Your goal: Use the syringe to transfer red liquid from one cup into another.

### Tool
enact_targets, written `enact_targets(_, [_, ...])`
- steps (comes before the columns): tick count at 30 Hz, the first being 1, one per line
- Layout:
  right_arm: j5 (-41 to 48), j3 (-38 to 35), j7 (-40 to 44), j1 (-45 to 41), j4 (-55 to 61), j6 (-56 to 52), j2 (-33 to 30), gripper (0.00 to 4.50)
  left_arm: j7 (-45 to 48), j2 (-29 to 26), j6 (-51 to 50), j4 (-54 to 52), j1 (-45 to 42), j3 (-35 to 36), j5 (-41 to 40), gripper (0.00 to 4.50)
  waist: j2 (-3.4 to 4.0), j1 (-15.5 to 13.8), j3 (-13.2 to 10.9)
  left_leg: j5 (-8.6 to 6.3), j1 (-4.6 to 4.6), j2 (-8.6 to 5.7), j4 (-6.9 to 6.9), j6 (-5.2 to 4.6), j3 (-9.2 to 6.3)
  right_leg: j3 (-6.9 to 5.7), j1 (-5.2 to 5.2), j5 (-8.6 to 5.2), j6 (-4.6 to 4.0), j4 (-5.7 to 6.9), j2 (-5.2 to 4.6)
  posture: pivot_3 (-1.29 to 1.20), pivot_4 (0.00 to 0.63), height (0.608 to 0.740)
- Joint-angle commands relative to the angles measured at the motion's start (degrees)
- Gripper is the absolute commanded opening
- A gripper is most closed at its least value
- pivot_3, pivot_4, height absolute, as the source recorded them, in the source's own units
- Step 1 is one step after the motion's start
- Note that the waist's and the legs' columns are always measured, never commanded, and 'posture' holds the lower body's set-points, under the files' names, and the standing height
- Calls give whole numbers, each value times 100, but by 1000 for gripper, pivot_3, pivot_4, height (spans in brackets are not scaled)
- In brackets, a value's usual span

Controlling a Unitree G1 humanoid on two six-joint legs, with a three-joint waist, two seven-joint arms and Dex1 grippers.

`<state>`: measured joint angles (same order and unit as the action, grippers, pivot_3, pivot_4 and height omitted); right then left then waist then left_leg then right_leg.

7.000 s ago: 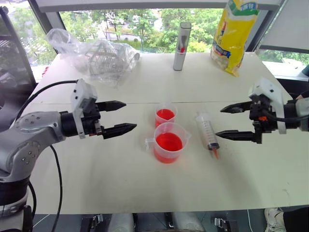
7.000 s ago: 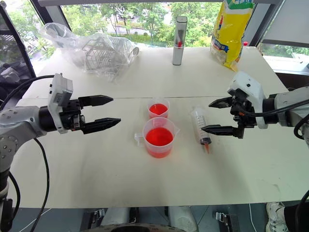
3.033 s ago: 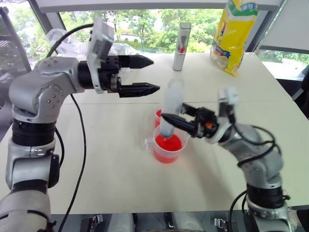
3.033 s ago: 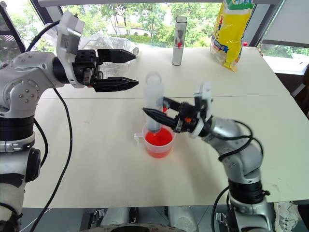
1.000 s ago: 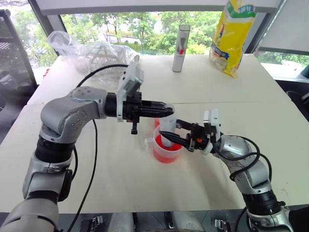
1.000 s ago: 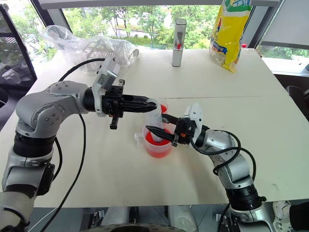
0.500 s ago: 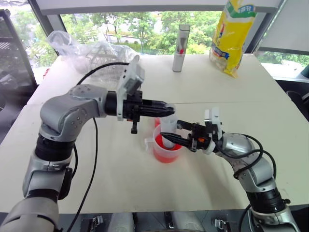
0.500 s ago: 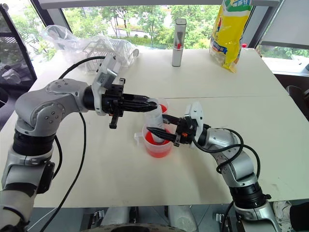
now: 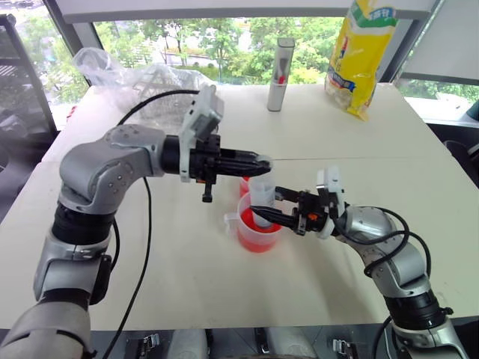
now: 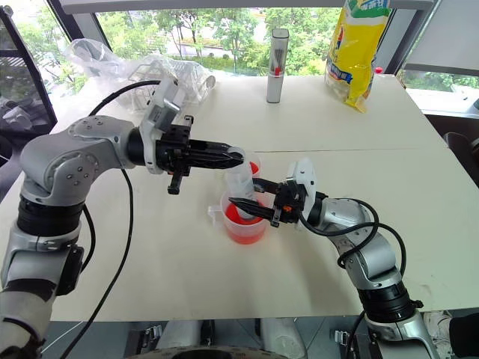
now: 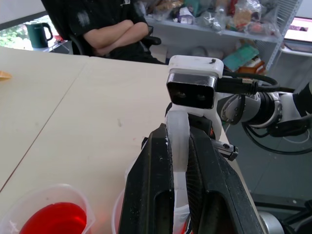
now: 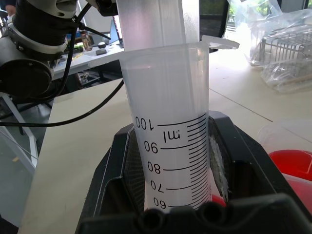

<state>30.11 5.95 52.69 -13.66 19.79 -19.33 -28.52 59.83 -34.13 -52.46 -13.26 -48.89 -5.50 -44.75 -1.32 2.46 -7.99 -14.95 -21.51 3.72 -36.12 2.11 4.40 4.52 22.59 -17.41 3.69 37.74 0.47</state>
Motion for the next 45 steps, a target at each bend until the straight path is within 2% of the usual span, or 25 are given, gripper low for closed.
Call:
enact_targets(1, [-64,303,274,135,151,-98,-147,1438,-110,-84,222,57,-334,473,-12,44,0,1,0,0,0,0,0,0,0,0,0,0,0,0,0,0,150,740])
enact_targets(11, [-18,239,245,49,230,-153,-139,1438,-69,-129,255,-1,-157,386,25,44,0,4,-1,0,0,0,1,0,0,0,0,0,0,-1,0,0,150,740])
enact_targets(14, [56,127,189,-144,269,-214,-118,1438,-44,-174,220,-41,-17,360,6,1209,0,8,-1,0,0,0,1,0,1,1,1,0,0,-1,0,0,150,740])
enact_targets(18, [149,28,134,-294,348,-305,-116,1438,-11,-279,326,-86,112,371,82,3203,1,6,-2,0,0,1,3,0,1,2,2,0,0,-1,0,0,150,740])
enact_targets(34, [265,-178,-65,-498,419,-382,-81,1438,-481,-941,121,-92,548,1470,-316,3203,-2,2,-5,0,-1,6,10,0,0,0,3,0,0,-8,-4,0,150,740])
enact_targets(45, [510,-333,-194,-777,514,-564,-123,1438,-503,-1153,405,-276,1203,1480,-77,3203,-3,12,-7,0,-1,7,16,0,4,3,3,-1,1,-15,-11,0,150,740])
